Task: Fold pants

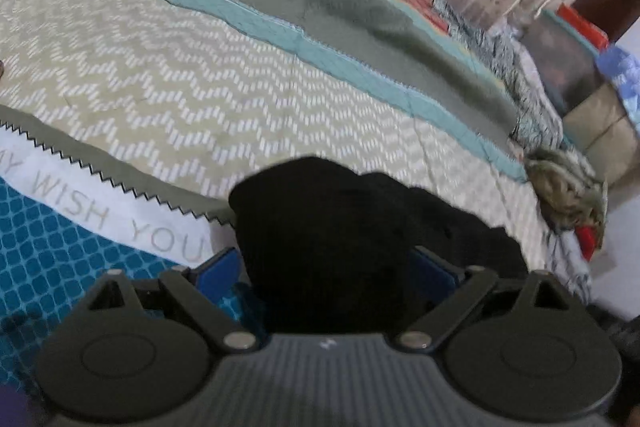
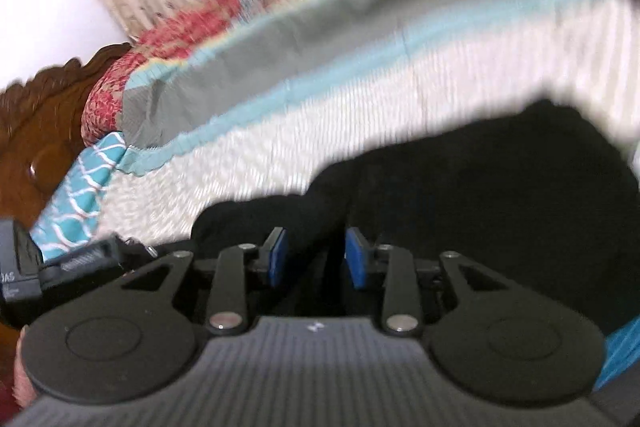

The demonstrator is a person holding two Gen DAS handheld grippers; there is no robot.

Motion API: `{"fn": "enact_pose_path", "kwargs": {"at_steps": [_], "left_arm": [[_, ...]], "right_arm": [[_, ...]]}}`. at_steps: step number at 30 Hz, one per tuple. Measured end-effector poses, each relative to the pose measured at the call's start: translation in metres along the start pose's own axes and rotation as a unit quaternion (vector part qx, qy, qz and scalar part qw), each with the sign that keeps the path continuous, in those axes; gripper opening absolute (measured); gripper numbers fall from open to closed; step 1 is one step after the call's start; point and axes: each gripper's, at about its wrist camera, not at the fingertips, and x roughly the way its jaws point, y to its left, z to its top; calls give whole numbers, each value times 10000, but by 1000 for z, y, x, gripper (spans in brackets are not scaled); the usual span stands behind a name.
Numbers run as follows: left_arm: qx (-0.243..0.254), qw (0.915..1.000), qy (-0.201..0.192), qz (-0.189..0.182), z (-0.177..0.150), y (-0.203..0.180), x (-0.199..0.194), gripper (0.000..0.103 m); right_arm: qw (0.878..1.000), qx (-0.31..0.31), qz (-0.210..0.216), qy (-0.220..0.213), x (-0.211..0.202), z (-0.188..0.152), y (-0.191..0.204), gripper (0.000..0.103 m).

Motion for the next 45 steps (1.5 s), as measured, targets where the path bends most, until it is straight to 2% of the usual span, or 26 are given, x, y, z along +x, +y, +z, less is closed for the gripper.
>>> {"fn": "enact_pose_path", "kwargs": {"at_steps": [3, 7, 10, 11, 13, 14, 15, 17, 19, 20, 21, 22, 23, 24, 25, 27, 28, 32, 34, 37, 39, 40, 42, 43, 44, 45], "left_arm": [[-207, 9997, 99, 36, -4, 6, 3, 94], [-310, 9989, 284, 230, -21, 13, 3, 95], [-309, 9979, 463, 321, -46, 13, 4, 95], [-305, 9981, 415, 327, -52, 12, 1, 95], [-237, 9988, 207, 383, -62, 8, -3, 95], [-156, 9987, 209, 431, -62, 6, -1, 91], [-47, 9987, 210, 465, -61, 5, -1, 70], [-223, 9995, 147, 181, -47, 6, -10, 50], [-320, 9991, -286, -55, -33, 3, -26, 60], [-23, 9987, -476, 154, -30, -5, -27, 80], [272, 9973, -502, 457, -30, -12, -20, 90], [434, 9963, -344, 657, -30, -15, -9, 87], [369, 9973, -88, 621, -31, -12, 3, 80], [203, 9986, 139, 476, -31, -6, 11, 80], [9, 9991, 264, 321, -33, 1, 14, 81], [-54, 9996, 202, 195, -36, 11, 6, 85], [20, 9998, 98, 176, -37, 13, -1, 87], [69, 10000, -11, -5, -43, 21, -17, 93], [7, 9999, 112, -19, -44, 23, -11, 89], [132, 9996, 164, -198, -47, 20, -7, 66], [251, 9987, 275, -349, -53, 16, -2, 30], [312, 9982, 361, -353, -55, 14, 1, 24], [451, 9972, 511, -309, -60, 11, 8, 20], [537, 9969, 503, -272, -60, 8, 8, 20], [593, 9966, 507, -261, -58, 6, 6, 21], [579, 9966, 481, -342, -54, 7, 1, 29]], "right_arm": [[9996, -127, 234, 51, 13, 15, -2, 37], [9985, 44, 377, 385, 58, 33, -3, 45], [9955, -220, 573, 721, 95, 49, 19, 48], [9927, -370, 669, 929, 100, 48, 30, 61], [9786, -1050, 549, 1685, 121, 34, 47, 75], [9721, -1169, 387, 1996, 129, 23, 47, 67], [9714, -1116, 276, 2078, 127, 15, 42, 59], [9789, -689, 438, 1874, 111, 22, 42, 21], [9916, -218, 738, 1037, 65, 38, 42, 21], [9976, -366, 449, 379, 40, 36, 42, 22], [9975, -706, -76, 7, 33, 25, 42, 24], [9942, -887, -585, 172, 46, 12, 37, 28], [9917, -800, -811, 595, 64, 0, 26, 30], [9920, -643, -717, 816, 76, -10, 15, 30], [9942, -691, -620, 540, 71, -15, 13, 30], [9935, -935, -536, 371, 55, -6, 21, 44], [9936, -999, -507, 161, 44, 2, 24, 56], [9928, -1136, -235, -295, 24, 26, 40, 58], [9923, -1237, 77, -2, 36, 29, 56, 56], [9876, -1483, 411, 299, 46, 21, 71, 35], [9869, -1474, 528, 388, 48, 18, 70, 31], [9859, -1506, 573, 445, 48, 15, 68, 29], [9815, -1680, 505, 768, 68, 7, 62, 28], [9768, -1827, 91, 1109, 90, -3, 56, 23], [9738, -1741, -345, 1421, 115, -10, 40, 9], [9812, -1408, -213, 1303, 120, -10, 31, 9]]}}
